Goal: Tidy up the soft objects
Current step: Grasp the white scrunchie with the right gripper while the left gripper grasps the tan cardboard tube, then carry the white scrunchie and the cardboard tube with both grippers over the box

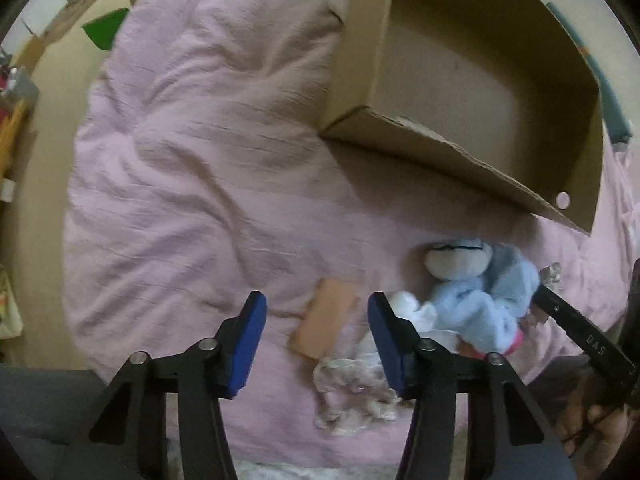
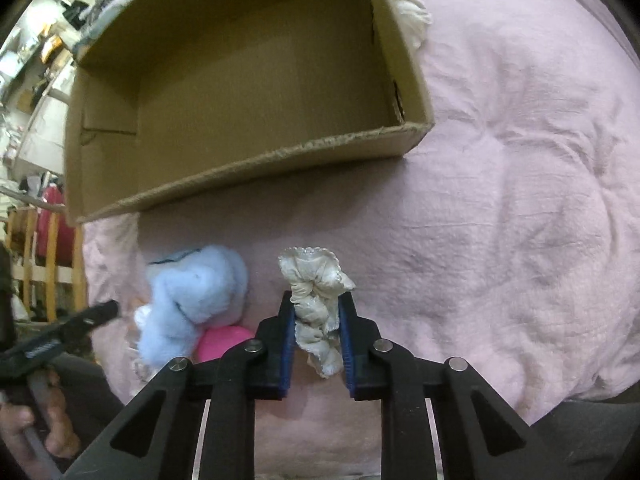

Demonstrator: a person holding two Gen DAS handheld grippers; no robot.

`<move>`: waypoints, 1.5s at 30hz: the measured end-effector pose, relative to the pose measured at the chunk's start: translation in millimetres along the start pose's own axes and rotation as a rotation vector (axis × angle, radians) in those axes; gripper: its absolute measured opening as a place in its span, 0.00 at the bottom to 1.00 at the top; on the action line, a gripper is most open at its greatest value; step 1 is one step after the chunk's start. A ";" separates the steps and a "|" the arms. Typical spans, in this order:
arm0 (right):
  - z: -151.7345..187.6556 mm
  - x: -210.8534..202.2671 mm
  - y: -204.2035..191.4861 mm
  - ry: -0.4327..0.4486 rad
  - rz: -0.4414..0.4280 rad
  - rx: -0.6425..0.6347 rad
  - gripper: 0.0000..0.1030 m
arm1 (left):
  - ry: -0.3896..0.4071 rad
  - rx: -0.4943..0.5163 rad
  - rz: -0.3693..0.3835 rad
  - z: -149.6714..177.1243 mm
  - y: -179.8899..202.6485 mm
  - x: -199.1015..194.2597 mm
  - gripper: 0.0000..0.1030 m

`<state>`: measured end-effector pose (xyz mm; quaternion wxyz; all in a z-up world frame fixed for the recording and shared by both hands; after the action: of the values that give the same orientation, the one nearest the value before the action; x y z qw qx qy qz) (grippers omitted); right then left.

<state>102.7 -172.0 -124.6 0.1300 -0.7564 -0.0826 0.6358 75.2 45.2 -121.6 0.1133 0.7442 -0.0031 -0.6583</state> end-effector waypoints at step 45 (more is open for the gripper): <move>-63.0 -133.0 -3.6 0.390 -0.175 -0.115 0.21 | 0.570 0.180 -0.029 -74.3 71.4 -128.1 0.06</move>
<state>141.1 -213.0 11.5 0.1547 -0.8612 -0.1573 0.4579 141.3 7.6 24.2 0.0337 0.9061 -0.0190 -0.4213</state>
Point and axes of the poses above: each gripper's, at about its wrist camera, not at the fingertips, and x roughly the way its jaws point, y to its right, z to its underside, the point moved 4 cm from there along x, roughly the way its jaws point, and after that the axes turned 4 degrees about x, right-handed, at the moved point
